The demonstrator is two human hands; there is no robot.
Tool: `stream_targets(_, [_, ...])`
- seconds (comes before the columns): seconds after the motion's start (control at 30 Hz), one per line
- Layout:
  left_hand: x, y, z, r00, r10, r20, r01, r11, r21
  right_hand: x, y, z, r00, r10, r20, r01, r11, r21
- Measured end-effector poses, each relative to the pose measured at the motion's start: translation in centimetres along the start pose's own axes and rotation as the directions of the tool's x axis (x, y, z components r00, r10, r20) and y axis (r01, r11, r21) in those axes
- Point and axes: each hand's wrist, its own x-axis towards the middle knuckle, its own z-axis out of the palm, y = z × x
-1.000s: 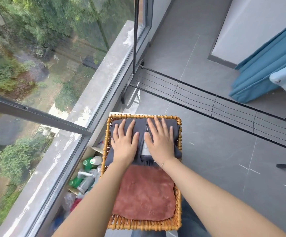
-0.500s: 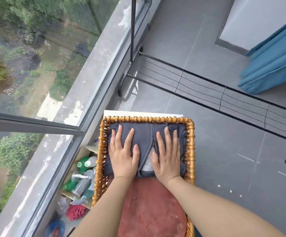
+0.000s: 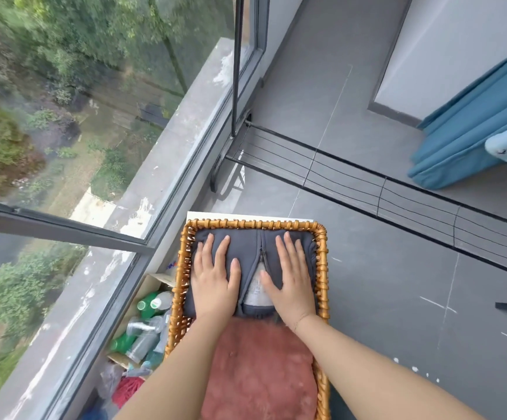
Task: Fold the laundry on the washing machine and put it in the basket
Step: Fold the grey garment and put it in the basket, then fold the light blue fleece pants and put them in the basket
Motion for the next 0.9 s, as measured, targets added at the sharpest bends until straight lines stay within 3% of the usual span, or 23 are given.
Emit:
stream_targets(0.07, [-0.1,1.3,-1.2,0.991,-0.108,0.076,0.106,0.994,0.030,0.1,-1.2,-1.8,0.994,0.052,0.098,-0.061,0.995,0.084])
stream_targets(0.17, [0.2,4.0,-3.7,0.947,-0.259,0.193,0.240,0.964,0.114,0.3,-2.8,-5.4,0.961,0.100,0.259,-0.125,0.989,0.080])
stream_targets(0.33, [-0.4,10.3,-9.2,0.900,-0.340,0.273,0.299,0.937,0.181,-0.8,-5.2,-13.0,0.979,0.143,0.144,-0.171,0.964,0.205])
stream_targets(0.47, [-4.4,16.6,-11.1,0.894,-0.302,0.332,0.304,0.951,0.048,-2.4,-5.2,-19.2,0.987,0.093,0.133,-0.124,0.961,0.249])
stream_targets(0.6, [-8.4,24.6,-11.6,0.936,-0.250,0.249,0.293,0.943,-0.156,-5.0,-3.4,-25.8,0.987,0.043,0.155,-0.093,0.939,0.331])
stream_targets(0.9, [-15.5,39.3,-13.8,0.983,-0.074,0.169,0.129,0.931,-0.343,-12.7,1.8,-40.8,0.997,0.072,-0.023,-0.045,0.812,0.582])
